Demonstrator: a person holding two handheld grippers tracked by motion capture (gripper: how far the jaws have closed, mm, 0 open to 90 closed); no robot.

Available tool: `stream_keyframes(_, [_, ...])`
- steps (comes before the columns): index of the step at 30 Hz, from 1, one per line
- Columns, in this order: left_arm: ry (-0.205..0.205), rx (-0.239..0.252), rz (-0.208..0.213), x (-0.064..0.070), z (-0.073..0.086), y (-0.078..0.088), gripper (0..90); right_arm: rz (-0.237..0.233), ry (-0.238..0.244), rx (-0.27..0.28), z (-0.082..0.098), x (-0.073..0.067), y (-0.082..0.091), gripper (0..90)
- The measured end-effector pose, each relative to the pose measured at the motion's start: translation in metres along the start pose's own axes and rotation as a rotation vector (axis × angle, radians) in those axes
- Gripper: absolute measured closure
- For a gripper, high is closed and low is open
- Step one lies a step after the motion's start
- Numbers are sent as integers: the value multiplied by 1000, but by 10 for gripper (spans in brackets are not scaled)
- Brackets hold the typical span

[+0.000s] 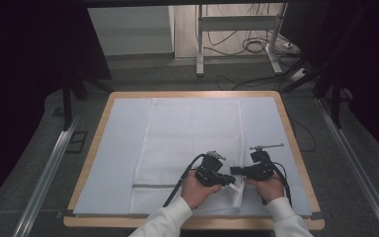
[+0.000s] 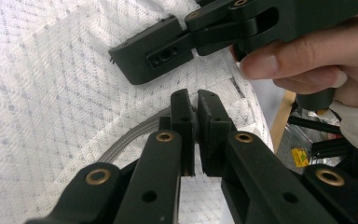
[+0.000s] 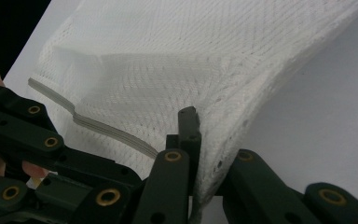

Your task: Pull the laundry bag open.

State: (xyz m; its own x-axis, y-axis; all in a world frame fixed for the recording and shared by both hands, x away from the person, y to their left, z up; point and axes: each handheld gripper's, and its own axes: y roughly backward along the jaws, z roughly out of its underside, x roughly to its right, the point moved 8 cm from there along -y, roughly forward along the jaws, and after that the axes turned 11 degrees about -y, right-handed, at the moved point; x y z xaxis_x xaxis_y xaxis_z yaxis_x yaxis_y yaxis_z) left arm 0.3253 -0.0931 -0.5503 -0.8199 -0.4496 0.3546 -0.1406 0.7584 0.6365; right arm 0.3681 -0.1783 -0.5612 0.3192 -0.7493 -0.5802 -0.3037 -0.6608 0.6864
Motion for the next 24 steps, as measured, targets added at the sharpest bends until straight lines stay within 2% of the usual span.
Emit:
stream_keyframes(3, [3, -2, 3, -1, 1, -1, 868, -18, -11, 4, 0, 0, 2, 880])
stream_keyframes(20, [23, -10, -5, -9, 9, -5, 868, -16, 3, -2, 2, 1, 4, 881])
stream_keyframes(24, [52, -1, 18, -11, 11, -5, 868, -16, 6, -3, 2, 1, 5, 881])
